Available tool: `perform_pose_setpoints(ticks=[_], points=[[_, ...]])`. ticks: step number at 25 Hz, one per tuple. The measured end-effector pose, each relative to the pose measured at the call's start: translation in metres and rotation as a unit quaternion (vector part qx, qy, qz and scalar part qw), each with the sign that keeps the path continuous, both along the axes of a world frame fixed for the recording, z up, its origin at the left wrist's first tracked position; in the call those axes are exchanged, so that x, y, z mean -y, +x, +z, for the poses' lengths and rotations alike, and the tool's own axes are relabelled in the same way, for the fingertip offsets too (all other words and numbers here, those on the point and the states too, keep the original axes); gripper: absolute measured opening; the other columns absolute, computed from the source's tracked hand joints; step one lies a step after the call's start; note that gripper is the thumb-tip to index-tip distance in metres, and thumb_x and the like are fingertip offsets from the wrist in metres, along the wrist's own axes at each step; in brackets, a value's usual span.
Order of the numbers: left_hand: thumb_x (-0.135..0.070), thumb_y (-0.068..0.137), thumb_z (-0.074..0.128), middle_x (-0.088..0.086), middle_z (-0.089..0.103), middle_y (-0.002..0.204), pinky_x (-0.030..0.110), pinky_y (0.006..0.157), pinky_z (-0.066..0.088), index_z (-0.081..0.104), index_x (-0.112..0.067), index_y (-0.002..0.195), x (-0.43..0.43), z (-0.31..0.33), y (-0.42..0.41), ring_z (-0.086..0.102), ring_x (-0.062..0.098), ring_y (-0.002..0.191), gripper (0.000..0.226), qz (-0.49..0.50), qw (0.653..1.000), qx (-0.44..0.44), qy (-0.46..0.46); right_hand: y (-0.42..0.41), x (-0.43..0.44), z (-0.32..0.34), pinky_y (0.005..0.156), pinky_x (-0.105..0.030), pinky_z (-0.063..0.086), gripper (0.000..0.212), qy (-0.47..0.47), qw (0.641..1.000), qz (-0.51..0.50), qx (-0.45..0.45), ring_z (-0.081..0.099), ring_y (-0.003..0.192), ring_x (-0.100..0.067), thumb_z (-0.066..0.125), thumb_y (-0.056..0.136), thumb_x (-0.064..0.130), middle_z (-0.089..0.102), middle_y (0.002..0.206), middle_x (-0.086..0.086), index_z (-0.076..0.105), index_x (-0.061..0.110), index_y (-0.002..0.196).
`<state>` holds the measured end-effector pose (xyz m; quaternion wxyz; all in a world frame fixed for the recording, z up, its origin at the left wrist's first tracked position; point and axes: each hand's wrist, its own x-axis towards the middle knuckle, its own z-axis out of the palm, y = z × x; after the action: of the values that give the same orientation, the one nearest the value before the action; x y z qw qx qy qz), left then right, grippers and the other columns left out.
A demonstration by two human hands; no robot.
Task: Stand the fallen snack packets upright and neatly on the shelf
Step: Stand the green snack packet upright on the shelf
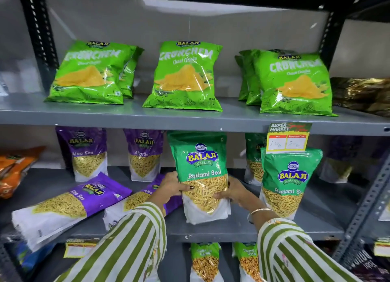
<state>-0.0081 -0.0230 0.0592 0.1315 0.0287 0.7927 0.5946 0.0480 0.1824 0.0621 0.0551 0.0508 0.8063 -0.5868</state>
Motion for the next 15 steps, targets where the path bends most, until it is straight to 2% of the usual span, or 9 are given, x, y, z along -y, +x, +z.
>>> perform_pose_setpoints(ticks=[2,4,7,10,12,15], points=[[0.005,0.069,0.074,0.017,0.063,0.122,0.034,0.072,0.052,0.053,-0.004,0.119,0.001,0.003,-0.002,0.059,0.025,0.102,0.055,-0.004,1.0,-0.01,-0.01,0.0,0.001,0.001,0.097,-0.041,0.048,0.044,0.004,1.0,-0.018,-0.004,0.06,0.104,-0.025,0.079,0.063,-0.005,0.065,0.114,-0.015,0.057,0.026,0.083],[0.005,0.069,0.073,0.017,0.063,0.122,0.035,0.076,0.051,0.054,-0.005,0.119,0.001,0.003,-0.004,0.059,0.025,0.102,0.055,-0.005,1.0,-0.018,-0.019,-0.002,0.002,-0.001,0.098,-0.042,0.048,0.044,-0.002,1.0,-0.027,-0.005,0.061,0.108,-0.029,0.079,0.062,-0.005,0.064,0.118,-0.018,0.056,0.026,0.082],[0.006,0.068,0.073,0.019,0.064,0.121,0.033,0.072,0.053,0.055,-0.004,0.117,-0.002,0.0,-0.007,0.059,0.024,0.098,0.053,-0.007,0.999,-0.03,-0.024,-0.006,-0.001,-0.004,0.099,-0.042,0.047,0.044,-0.001,0.999,-0.035,-0.014,0.059,0.114,-0.033,0.08,0.062,-0.005,0.063,0.122,-0.02,0.057,0.025,0.083],[0.004,0.064,0.076,0.019,0.066,0.117,0.04,0.086,0.053,0.058,-0.002,0.113,-0.008,-0.002,-0.014,0.062,0.027,0.102,0.053,0.01,0.994,-0.088,-0.062,-0.013,-0.006,-0.01,0.102,-0.05,0.045,0.047,-0.013,0.998,-0.049,-0.033,0.059,0.113,-0.036,0.079,0.06,-0.011,0.062,0.121,-0.025,0.058,0.023,0.084],[0.005,0.061,0.078,0.018,0.067,0.117,0.037,0.091,0.05,0.059,0.0,0.113,-0.017,0.0,-0.019,0.062,0.029,0.107,0.055,0.013,0.988,-0.131,-0.076,-0.019,-0.011,-0.015,0.101,-0.052,0.045,0.048,-0.005,0.996,-0.069,-0.057,0.058,0.114,-0.037,0.08,0.057,-0.011,0.062,0.12,-0.026,0.058,0.019,0.088],[0.006,0.061,0.078,0.019,0.068,0.115,0.027,0.082,0.047,0.06,0.002,0.112,-0.036,-0.003,-0.029,0.063,0.026,0.104,0.054,0.024,0.983,-0.16,-0.087,-0.031,-0.02,-0.023,0.1,-0.048,0.046,0.058,0.002,0.99,-0.115,-0.079,0.058,0.114,-0.033,0.08,0.057,-0.012,0.063,0.12,-0.023,0.055,0.008,0.105]])
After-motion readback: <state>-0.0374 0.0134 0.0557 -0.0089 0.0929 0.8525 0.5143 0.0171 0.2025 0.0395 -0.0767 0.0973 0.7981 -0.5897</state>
